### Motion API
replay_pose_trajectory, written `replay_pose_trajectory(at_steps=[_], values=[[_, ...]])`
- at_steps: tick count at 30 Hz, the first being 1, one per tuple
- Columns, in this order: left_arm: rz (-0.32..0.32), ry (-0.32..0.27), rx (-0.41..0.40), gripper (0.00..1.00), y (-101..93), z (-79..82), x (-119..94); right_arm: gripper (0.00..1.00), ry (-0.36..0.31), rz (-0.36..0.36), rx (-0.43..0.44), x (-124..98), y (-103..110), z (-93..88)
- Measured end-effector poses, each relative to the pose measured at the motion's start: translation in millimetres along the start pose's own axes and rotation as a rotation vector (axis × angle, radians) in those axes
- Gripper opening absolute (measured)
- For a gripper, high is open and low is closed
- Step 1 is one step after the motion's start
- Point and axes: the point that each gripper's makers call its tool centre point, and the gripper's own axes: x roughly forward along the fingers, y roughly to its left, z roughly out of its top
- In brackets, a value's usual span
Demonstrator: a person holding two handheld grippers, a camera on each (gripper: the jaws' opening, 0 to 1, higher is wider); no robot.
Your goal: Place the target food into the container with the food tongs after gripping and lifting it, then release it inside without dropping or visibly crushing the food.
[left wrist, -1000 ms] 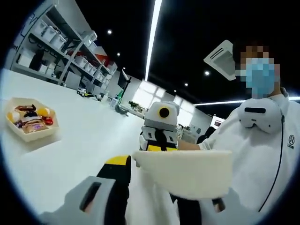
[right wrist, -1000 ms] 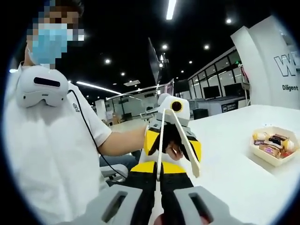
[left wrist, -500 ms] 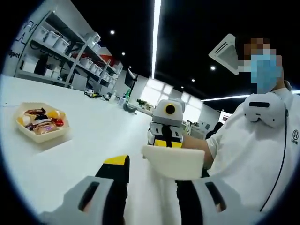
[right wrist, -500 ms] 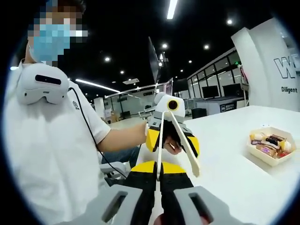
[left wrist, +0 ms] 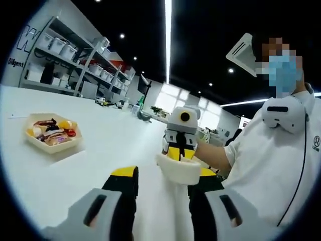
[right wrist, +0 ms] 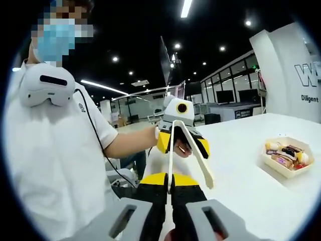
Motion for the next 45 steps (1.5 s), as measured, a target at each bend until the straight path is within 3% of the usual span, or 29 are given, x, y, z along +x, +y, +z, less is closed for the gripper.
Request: replay_pose_trajectory(at_steps=[30,45], values=[[0.052,0.039,0.019,0.35,7.2,-10.9,-5.3,0.00,0.071,-0.026,-0.057,-6.7,-3.6,-11.1],[0.063,0.085,0.025,0.34,8.0,-25.0,-2.6,0.00,0.031,-0.021,-0.055,-8.3,-2.8,-5.0]])
